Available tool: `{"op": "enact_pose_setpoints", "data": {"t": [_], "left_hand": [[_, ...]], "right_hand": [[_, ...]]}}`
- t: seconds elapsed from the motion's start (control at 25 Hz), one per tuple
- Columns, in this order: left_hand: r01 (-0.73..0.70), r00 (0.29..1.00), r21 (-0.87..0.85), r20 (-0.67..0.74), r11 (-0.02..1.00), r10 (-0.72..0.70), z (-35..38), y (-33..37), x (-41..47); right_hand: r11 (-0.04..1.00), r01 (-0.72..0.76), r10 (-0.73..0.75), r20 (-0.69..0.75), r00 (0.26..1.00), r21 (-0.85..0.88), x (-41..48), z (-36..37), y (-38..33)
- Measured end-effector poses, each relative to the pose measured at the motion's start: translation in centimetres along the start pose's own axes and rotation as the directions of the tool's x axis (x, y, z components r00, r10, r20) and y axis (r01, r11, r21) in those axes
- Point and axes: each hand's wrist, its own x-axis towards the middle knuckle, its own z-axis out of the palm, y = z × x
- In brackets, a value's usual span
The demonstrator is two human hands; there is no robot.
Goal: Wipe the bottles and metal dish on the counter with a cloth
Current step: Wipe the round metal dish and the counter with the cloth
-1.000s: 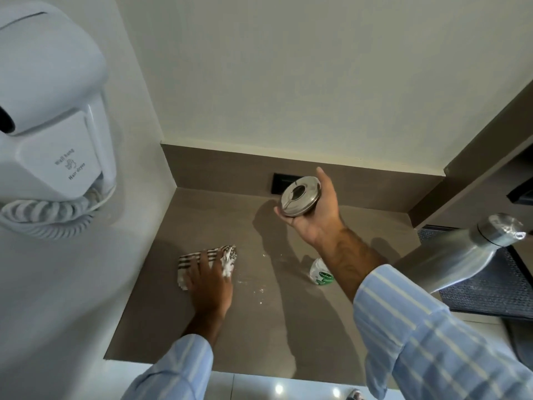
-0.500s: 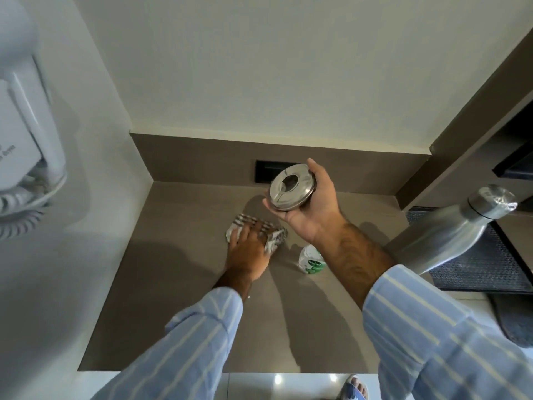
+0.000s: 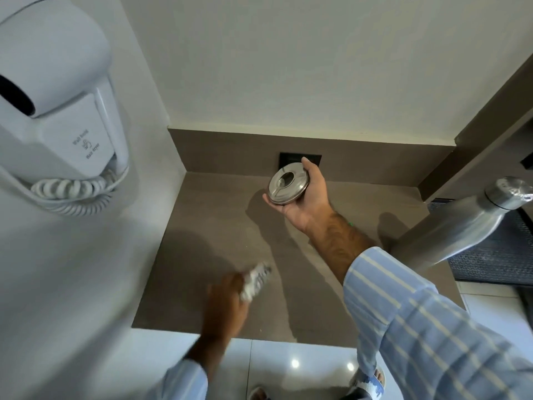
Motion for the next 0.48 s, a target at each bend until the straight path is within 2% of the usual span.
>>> {"op": "enact_pose_setpoints", "data": {"t": [0.08, 0.12, 0.2, 0.32, 0.48], "left_hand": [[0.256, 0.959, -0.015, -0.121, 0.967, -0.255, -1.4, -1.5, 6.0], [0.307, 0.945, 0.009, -0.121, 0.952, -0.303, -1.6, -2.3, 8.7], [0.319, 0.947, 0.084, -0.009, 0.944, -0.32, -0.7, -3.0, 12.4], [0.211, 0.957, 0.176, 0.163, 0.961, -0.24, 2.8, -2.8, 12.3], [-0.04, 0.989, 0.131, 0.149, 0.991, 0.02, 3.3, -1.5, 3.4]], "right_hand": [[0.999, -0.005, 0.005, -0.001, 1.0, -0.031, 0.3, -0.8, 0.7], [0.999, -0.009, 0.009, 0.004, 1.0, -0.051, 0.5, -1.3, 1.1], [0.997, -0.019, 0.021, 0.017, 1.0, -0.077, 0.7, -2.4, 2.1], [0.997, -0.023, 0.025, 0.019, 1.0, -0.08, 0.9, -3.8, 3.2], [0.997, -0.037, 0.038, 0.011, 0.999, -0.065, 0.6, -3.6, 3.9]]}}
